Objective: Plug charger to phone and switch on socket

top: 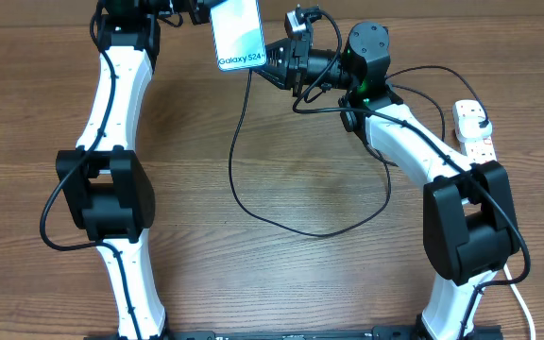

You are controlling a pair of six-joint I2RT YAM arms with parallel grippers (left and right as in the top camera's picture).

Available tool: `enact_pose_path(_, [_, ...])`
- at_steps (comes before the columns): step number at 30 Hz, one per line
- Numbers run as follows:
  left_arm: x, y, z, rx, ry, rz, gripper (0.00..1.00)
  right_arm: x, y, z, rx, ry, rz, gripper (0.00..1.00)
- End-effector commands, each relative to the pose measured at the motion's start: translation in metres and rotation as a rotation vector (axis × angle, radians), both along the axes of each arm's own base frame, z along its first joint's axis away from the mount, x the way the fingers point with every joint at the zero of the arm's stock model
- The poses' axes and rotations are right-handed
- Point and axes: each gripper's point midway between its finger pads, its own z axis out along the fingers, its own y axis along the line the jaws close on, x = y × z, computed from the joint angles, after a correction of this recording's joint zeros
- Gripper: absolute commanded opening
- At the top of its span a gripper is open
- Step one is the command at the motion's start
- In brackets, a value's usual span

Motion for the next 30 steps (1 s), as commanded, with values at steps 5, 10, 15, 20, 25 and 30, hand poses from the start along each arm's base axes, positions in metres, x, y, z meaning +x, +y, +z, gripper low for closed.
enact_pose_path(5, [0.027,0.036,0.034,-0.046,-0.047,0.230,0.04,-0.014,0.000,0.018,0.002,-0.086,0.054,0.04])
enact_pose_path(10, [0.037,0.058,0.035,-0.054,-0.042,0.296,0.04,-0.027,0.001,0.016,-0.013,-0.153,0.125,0.04])
enact_pose_path(15, [0.037,0.060,0.035,-0.054,-0.042,0.300,0.04,-0.033,0.001,0.016,-0.017,-0.202,0.156,0.04])
enact_pose_path(20, [0.036,0.053,0.035,-0.056,-0.037,0.289,0.04,-0.034,0.000,0.021,-0.005,-0.224,0.159,0.04])
enact_pose_path(25, [0.033,0.039,0.036,-0.060,-0.028,0.268,0.04,-0.035,-0.001,0.031,0.021,-0.233,0.151,0.04])
enact_pose_path(30, [0.028,0.031,0.040,-0.069,-0.037,0.241,0.04,-0.032,-0.001,0.033,0.026,-0.224,0.132,0.04])
